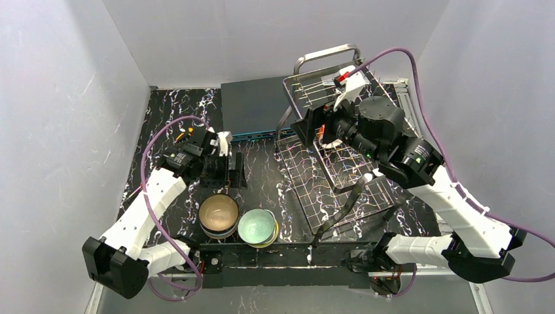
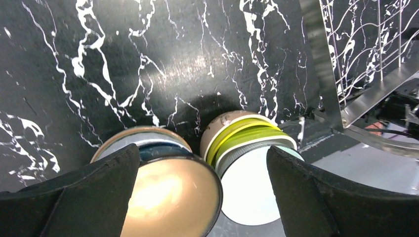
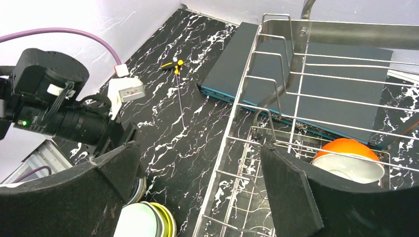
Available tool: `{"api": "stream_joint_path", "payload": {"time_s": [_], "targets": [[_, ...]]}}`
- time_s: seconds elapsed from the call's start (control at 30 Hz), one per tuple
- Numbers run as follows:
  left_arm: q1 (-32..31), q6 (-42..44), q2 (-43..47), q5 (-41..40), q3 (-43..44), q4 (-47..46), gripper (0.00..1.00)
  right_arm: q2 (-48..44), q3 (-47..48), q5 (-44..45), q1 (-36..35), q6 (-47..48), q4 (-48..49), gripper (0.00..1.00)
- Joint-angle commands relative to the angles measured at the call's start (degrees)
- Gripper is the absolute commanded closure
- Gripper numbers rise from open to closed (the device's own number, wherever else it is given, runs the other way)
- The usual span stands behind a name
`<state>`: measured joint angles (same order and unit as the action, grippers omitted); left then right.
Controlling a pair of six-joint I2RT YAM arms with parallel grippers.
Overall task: Load the bowls into the dish rack
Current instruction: Pick up the bowl from the center of the board.
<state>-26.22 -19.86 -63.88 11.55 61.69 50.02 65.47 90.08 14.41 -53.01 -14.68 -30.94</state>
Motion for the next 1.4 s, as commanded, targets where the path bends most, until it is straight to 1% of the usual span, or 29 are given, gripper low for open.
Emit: {"api": "stream_joint_path", "payload": {"time_s": [0.0, 0.13, 0.3, 0.47, 0.57, 0.7, 0.9, 1.1, 1.37], "targets": [[5.0, 0.9, 2.4, 8.9, -1.5, 5.7, 0.02, 0.2, -0.1, -1.2, -0.2, -0.3, 3.7, 0.01], [6.6, 2.0, 3.2, 6.1, -0.4, 10.1, 0.02, 0.1, -0.3, -1.3, -0.2, -0.2, 3.7, 0.01], [6.8, 4.9, 4.5, -1.2, 1.3, 17.0, 0.05, 0.1, -0.9, -1.6, -0.2, -0.4, 4.1, 0.01], [6.8, 5.7, 5.6, -8.1, 1.5, 18.9, 0.09, 0.1, -1.5, -2.2, -0.2, -0.6, 4.7, 0.01], [6.9, 5.6, 5.1, -8.6, 1.7, 18.6, 0.14, 0.3, -1.6, -2.3, -0.2, -0.7, 4.7, 0.01], [6.8, 5.0, 3.2, -10.7, 2.4, 18.6, 0.18, 0.0, -1.6, -2.2, -0.2, -0.6, 4.5, 0.01], [6.8, 5.4, -1.3, -9.9, 2.8, 18.6, 0.27, 0.0, -1.8, -1.9, -0.2, -0.7, 4.5, 0.01], [6.8, 6.5, -5.8, -7.6, 3.2, 18.3, 0.44, -0.1, -1.8, -1.7, -0.2, -0.6, 4.1, 0.01], [6.8, 6.4, -7.5, -9.0, 3.5, 18.2, 0.47, -0.7, -2.0, -0.8, -0.2, -0.7, 4.0, 0.01]]}}
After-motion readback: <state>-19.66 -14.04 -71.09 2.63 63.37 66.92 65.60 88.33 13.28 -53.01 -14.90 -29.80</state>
